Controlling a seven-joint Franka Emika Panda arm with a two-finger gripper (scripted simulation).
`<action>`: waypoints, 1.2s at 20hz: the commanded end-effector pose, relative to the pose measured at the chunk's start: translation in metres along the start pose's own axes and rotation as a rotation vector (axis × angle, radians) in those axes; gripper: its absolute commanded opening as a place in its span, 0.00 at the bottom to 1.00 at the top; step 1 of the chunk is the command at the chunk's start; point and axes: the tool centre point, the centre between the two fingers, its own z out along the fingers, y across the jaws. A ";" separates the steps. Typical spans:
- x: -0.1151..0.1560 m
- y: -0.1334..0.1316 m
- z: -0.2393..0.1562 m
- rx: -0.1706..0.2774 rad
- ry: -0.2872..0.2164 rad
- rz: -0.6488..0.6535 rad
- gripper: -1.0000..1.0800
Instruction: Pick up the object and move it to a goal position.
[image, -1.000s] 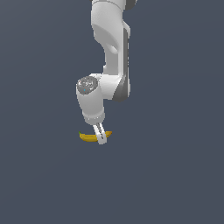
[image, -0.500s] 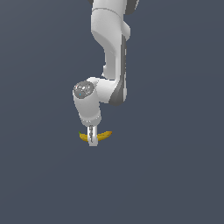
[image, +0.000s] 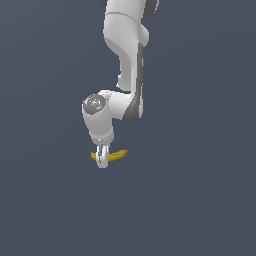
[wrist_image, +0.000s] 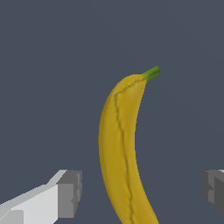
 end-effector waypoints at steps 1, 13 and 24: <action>0.000 0.000 0.000 0.000 0.000 0.000 0.96; 0.000 0.001 0.043 0.000 0.000 0.005 0.96; 0.001 0.000 0.050 0.000 0.000 0.006 0.00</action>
